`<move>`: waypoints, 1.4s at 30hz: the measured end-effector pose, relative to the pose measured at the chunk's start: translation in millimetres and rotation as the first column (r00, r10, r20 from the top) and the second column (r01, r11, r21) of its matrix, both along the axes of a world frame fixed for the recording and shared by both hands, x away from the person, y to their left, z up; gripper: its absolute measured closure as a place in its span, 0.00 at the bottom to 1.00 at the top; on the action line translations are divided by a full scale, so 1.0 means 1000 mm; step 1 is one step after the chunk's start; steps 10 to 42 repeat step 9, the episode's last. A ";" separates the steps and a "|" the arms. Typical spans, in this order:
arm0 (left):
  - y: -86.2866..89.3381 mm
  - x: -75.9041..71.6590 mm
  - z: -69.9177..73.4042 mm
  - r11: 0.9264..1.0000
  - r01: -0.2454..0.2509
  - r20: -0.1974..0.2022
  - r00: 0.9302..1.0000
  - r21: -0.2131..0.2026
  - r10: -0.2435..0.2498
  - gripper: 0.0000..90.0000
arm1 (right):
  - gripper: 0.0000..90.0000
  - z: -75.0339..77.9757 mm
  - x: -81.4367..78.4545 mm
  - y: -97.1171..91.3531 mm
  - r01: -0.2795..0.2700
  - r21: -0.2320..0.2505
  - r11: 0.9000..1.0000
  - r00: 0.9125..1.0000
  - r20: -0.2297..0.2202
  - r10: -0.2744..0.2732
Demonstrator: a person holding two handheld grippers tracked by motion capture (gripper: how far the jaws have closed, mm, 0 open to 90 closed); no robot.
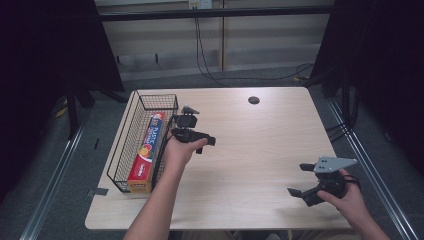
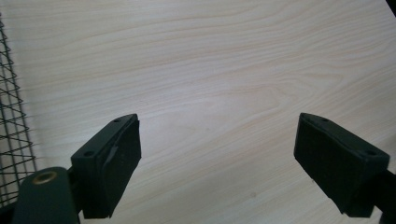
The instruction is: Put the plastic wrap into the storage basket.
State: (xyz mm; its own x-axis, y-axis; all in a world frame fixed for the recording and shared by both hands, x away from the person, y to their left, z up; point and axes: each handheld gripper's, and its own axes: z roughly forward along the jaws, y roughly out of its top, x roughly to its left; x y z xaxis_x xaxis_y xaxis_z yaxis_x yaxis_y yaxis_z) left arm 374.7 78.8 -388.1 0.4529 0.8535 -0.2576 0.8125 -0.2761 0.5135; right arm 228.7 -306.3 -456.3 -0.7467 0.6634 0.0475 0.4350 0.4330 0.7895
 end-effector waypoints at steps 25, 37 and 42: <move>-0.009 -0.006 -0.014 0.999 0.039 0.005 0.999 -0.001 -0.039 0.15 | 0.04 -0.003 0.002 -0.002 0.013 -0.006 1.000 1.000 0.003 -0.013; -0.009 -0.006 -0.014 0.999 0.039 0.005 0.999 -0.001 -0.039 0.15 | 0.04 -0.003 0.002 -0.002 0.013 -0.006 1.000 1.000 0.003 -0.013; -0.009 -0.006 -0.014 0.999 0.039 0.005 0.999 -0.001 -0.039 0.15 | 0.04 -0.003 0.002 -0.002 0.013 -0.006 1.000 1.000 0.003 -0.013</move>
